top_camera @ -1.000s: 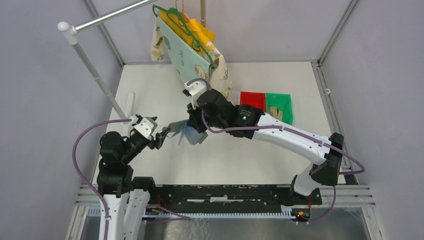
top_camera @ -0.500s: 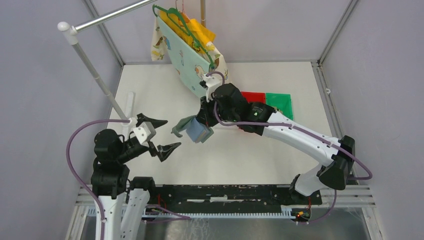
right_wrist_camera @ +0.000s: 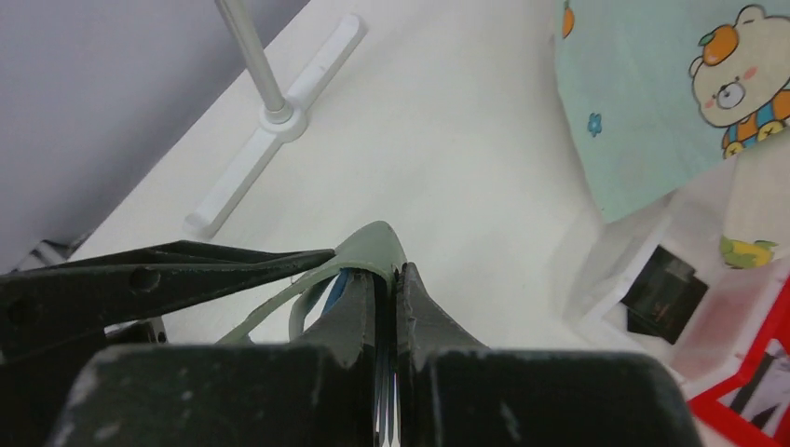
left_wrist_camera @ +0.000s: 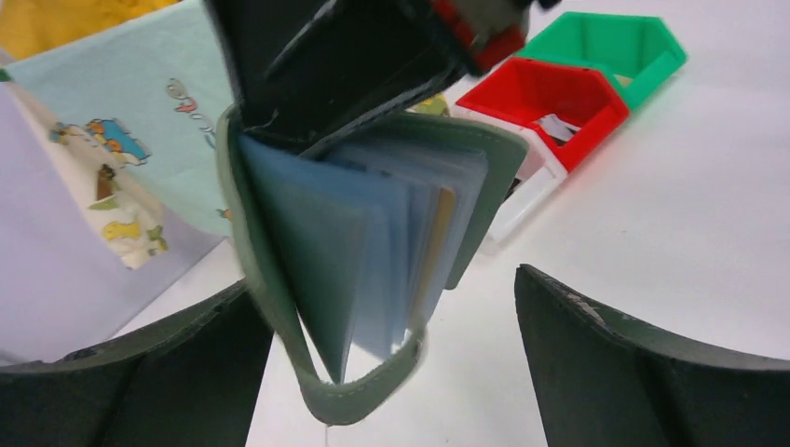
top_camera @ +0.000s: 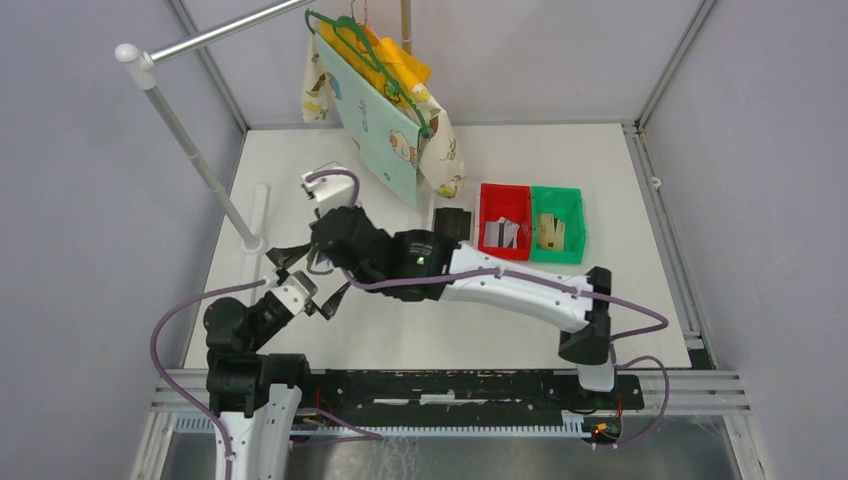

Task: Take the credit cards out of the card holder
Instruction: Open the card holder at the center of the board.

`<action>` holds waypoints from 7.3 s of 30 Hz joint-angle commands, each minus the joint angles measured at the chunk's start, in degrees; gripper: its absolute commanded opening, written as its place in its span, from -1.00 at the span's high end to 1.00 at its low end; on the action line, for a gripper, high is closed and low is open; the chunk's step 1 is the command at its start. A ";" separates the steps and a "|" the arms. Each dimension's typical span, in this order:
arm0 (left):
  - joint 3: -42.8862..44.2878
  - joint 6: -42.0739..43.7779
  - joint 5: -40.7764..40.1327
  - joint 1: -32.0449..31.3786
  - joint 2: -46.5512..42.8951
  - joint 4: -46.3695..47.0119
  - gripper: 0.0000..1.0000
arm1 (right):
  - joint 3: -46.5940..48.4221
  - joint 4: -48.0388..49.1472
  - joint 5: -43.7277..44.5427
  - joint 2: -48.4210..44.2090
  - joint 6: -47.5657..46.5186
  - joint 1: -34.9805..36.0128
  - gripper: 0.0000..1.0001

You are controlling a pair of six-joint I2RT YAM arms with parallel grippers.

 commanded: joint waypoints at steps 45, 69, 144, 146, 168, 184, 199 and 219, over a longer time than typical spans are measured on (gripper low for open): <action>1.07 -6.44 -11.86 0.36 2.15 6.68 -0.60 | -1.11 -2.50 12.78 -3.17 -9.96 5.95 1.00; 20.16 12.89 17.74 0.36 19.63 -26.11 0.96 | -26.92 16.85 -43.00 -20.56 -16.56 -7.76 0.42; 36.39 13.21 32.55 0.36 27.98 -40.57 -0.99 | -37.67 36.91 -72.08 -31.03 -18.78 -14.29 1.00; 36.11 13.83 33.07 0.36 28.47 -40.54 -0.99 | -38.69 39.84 -71.76 -31.51 -16.70 -14.35 1.00; 34.33 -3.40 40.80 2.76 27.67 -32.00 -0.86 | -61.28 96.70 -67.45 -36.34 13.48 -14.31 1.00; 50.01 23.72 49.89 7.26 41.40 -64.54 -0.42 | -62.52 98.68 -66.32 -36.20 13.03 -14.27 1.00; 54.04 25.99 49.97 7.44 40.87 -64.54 -0.80 | -61.76 97.03 -65.40 -32.30 15.49 -14.18 1.00; 56.56 15.96 49.62 17.92 46.99 -64.72 0.96 | -58.44 83.73 -62.23 -30.84 10.85 -14.31 -0.09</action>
